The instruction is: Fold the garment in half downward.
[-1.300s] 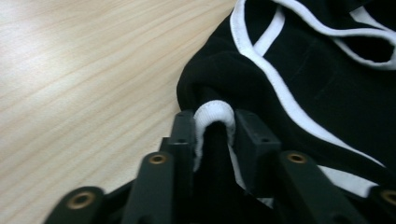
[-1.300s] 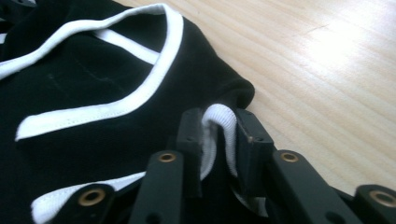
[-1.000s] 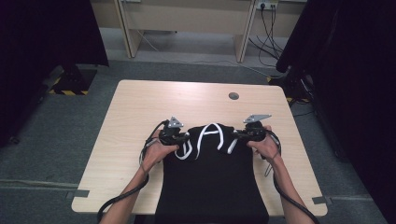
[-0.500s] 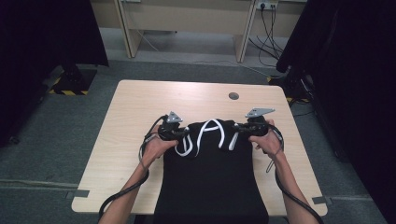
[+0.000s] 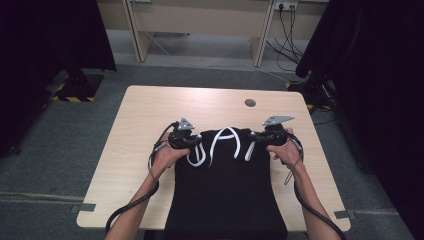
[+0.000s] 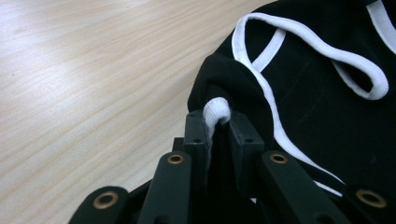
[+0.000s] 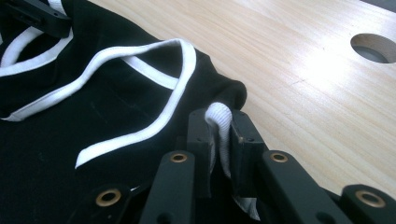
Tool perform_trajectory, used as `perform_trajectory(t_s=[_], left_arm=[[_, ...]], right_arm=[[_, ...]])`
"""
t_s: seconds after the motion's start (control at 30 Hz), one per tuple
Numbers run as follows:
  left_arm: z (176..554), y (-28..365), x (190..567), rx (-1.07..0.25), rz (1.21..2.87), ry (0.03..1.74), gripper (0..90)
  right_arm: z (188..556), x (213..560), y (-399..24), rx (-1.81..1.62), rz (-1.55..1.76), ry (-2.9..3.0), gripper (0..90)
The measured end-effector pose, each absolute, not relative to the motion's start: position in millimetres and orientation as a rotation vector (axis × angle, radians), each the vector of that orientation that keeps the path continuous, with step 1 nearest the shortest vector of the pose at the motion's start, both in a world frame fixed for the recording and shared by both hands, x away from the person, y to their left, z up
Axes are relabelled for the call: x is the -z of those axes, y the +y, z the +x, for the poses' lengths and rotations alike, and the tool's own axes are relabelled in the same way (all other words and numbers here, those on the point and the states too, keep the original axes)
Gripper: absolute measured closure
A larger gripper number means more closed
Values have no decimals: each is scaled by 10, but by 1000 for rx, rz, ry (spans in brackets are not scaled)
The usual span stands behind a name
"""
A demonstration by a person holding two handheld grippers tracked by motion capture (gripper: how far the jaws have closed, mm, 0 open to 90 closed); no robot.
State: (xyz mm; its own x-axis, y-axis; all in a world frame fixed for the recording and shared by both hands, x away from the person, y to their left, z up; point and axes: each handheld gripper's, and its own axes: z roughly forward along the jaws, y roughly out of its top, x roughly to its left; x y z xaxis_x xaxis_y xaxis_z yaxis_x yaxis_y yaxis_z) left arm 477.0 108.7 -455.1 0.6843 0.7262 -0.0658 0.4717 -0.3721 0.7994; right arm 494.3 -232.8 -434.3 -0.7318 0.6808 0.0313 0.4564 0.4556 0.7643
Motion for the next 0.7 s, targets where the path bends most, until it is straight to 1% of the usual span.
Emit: perform_trajectory(t_s=[0.17,0.37,0.7], left_arm=[[4800,1087,4516,-383,2042,919,791],[4872,1066,4419,-408,2034,924,793],[5053,1023,4142,-480,2008,938,793]], right_arm=[[4961,4320,-2330,-1146,980,2428,810],[5030,4213,-2329,-1148,978,2406,810],[5138,3996,-2297,-1150,972,2365,810]])
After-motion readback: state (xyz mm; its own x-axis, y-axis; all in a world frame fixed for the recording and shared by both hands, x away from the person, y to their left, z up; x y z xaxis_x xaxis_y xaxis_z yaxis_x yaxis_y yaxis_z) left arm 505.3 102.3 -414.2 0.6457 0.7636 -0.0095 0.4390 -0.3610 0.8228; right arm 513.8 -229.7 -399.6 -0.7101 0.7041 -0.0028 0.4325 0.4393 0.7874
